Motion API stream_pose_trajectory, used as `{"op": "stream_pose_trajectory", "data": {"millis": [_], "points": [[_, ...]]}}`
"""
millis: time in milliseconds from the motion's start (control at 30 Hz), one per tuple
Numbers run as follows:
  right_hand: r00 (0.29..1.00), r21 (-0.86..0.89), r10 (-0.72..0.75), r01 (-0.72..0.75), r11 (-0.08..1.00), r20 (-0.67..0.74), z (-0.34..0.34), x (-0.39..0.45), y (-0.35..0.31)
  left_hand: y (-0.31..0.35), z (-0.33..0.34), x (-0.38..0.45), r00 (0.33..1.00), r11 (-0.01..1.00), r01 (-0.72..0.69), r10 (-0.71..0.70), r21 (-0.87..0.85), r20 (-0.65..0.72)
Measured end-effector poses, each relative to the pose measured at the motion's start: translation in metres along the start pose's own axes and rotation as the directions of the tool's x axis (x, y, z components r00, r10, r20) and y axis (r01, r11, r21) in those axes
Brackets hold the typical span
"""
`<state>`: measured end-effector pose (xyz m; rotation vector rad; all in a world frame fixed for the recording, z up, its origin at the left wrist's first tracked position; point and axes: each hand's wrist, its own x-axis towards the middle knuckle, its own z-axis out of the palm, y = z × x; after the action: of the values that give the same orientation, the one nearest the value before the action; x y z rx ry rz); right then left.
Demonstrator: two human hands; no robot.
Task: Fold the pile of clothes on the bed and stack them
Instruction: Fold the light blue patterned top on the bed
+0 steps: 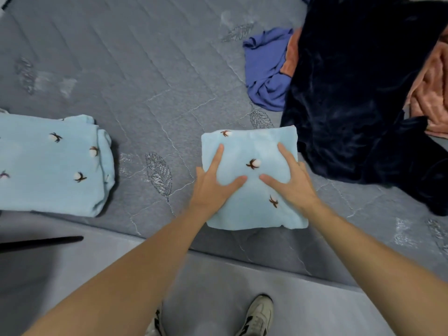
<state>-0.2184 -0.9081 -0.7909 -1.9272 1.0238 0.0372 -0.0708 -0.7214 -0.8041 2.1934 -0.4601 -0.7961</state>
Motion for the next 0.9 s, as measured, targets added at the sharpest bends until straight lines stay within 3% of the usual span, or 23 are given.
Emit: {"op": "stream_pose_trajectory", "data": {"millis": [300, 433, 700, 800, 900], "points": [[0.984, 0.052, -0.057, 0.066, 0.996, -0.166, 0.055, -0.074, -0.083, -0.023, -0.107, -0.035, 0.991, 0.991, -0.131, 0.13, 0.034, 0.027], [0.969, 0.107, -0.095, 0.122, 0.987, -0.227, 0.115, -0.1, -0.162, -0.04, -0.213, -0.046, 0.977, 0.974, -0.212, 0.212, 0.08, 0.004], [0.958, 0.176, -0.172, 0.215, 0.961, -0.23, 0.272, -0.112, -0.348, -0.108, -0.454, -0.045, 0.956, 0.949, -0.242, 0.268, 0.2, -0.117], [0.963, 0.018, -0.199, 0.205, 0.979, -0.18, 0.315, -0.1, -0.38, -0.14, -0.497, -0.024, 0.965, 0.918, -0.167, 0.227, 0.361, -0.131], [0.946, -0.365, -0.278, 0.203, 0.908, -0.167, 0.346, -0.085, -0.386, -0.168, -0.502, -0.002, 0.978, 0.713, 0.015, 0.137, 0.701, -0.16]]}}
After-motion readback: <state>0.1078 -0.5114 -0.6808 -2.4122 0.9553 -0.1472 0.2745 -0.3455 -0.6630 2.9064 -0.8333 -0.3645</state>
